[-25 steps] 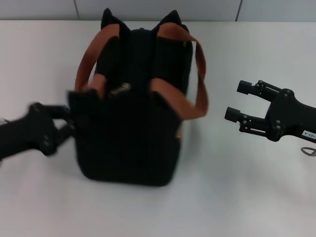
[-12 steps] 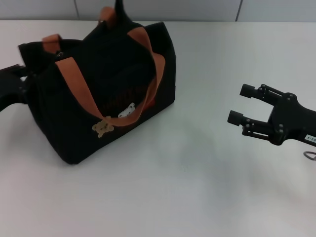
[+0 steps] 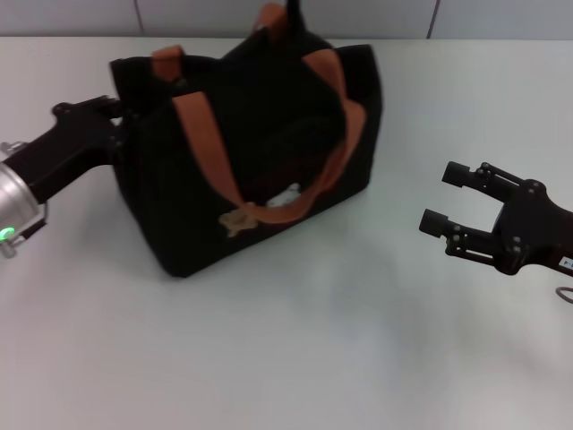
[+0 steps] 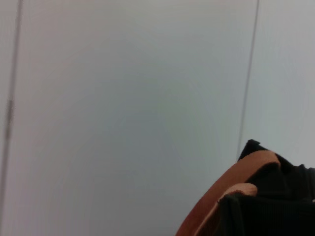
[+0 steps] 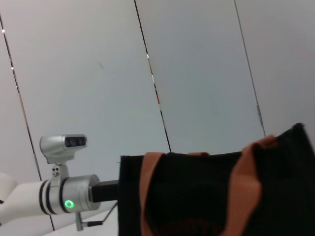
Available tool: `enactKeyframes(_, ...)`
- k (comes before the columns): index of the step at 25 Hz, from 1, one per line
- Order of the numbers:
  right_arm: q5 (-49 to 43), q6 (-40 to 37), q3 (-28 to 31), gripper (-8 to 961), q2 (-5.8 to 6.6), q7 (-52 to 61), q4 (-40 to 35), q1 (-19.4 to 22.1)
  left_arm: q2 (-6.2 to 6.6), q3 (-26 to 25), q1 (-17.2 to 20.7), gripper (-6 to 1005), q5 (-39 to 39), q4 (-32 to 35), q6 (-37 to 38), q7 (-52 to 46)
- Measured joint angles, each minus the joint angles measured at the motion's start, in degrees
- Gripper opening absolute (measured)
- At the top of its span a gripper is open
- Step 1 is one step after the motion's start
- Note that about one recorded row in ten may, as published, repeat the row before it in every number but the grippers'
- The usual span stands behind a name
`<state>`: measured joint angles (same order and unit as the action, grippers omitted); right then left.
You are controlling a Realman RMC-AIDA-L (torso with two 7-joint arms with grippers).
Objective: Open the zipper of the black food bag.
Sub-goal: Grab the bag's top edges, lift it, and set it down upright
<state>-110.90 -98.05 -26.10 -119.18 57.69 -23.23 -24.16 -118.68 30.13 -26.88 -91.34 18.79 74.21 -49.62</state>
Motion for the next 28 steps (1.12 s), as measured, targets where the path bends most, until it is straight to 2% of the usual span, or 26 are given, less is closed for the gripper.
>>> enactKeyframes(2, 0.0, -0.01, 0.0, 829, 0.0, -0.04, 0.3, 0.05, -0.1, -0.01, -1.22, 93, 0.24, -1.9, 0.03, 0.87)
enactKeyframes(6, 0.0, -0.03, -0.1, 829, 0.0, -0.1, 0.38, 0.09, -0.33, -0.02, -3.36, 175, 3.08, -7.02, 0.11, 5.06)
enactKeyframes(8, 0.0, -0.03, -0.22, 829, 0.0, -0.11, 0.38, 0.09, -0.42, -0.03, -3.81, 213, 6.02, -9.17, 0.28, 8.44)
enactKeyframes(12, 0.0, -0.07, -0.1, 829, 0.01, -0.12, 0.38, 0.08, -0.38, -0.06, -3.16, 283, 7.49, -9.61, 1.33, 9.07)
enactKeyframes(17, 0.0, -0.14, -0.07, 829, 0.07, -0.13, 0.37, 0.07, 0.07, -0.08, 0.66, 371, 8.01, -7.4, 6.36, 8.86)
enactKeyframes(18, 0.0, -0.15, -0.21, 829, 0.08, -0.13, 0.33, -0.09, 0.17, -0.11, 3.31, 388, 8.06, -5.32, 10.5, 8.04)
enactKeyframes(19, 0.0, -0.15, -0.21, 829, 0.08, -0.13, 0.33, -0.09, 0.17, -0.11, 3.31, 470, 8.06, -5.32, 10.5, 8.04)
enactKeyframes(21, 0.0, -0.14, -0.38, 829, 0.09, -0.13, 0.29, -0.34, 0.38, -0.37, 5.82, 634, 8.35, -3.36, 13.59, 6.34)
enactKeyframes(22, 0.0, -0.14, -0.45, 829, 0.09, -0.13, 0.28, -0.44, 0.52, -0.57, 7.08, 664, 8.47, -2.3, 14.99, 5.01)
enactKeyframes(24, 0.0, -0.14, -0.51, 829, 0.09, -0.13, 0.26, -0.66, 0.52, -0.57, 7.08, 725, 8.47, -2.3, 14.99, 5.01)
enactKeyframes(25, 0.0, -0.12, -0.51, 829, 0.09, -0.13, 0.24, -0.77, 1.25, -0.54, 9.42, 756, 8.43, -0.26, 18.52, 0.94)
enactKeyframes(27, 0.0, 0.07, -0.53, 829, 0.09, -0.13, 0.22, -1.0, 2.5, 1.69, 10.31, 786, 6.73, -0.06, 22.34, -2.45)
enactKeyframes(28, -0.01, 0.26, -0.53, 829, 0.06, -0.13, 0.24, -1.21, 2.62, 3.29, 10.34, 786, 5.43, -0.11, 23.49, -3.21)
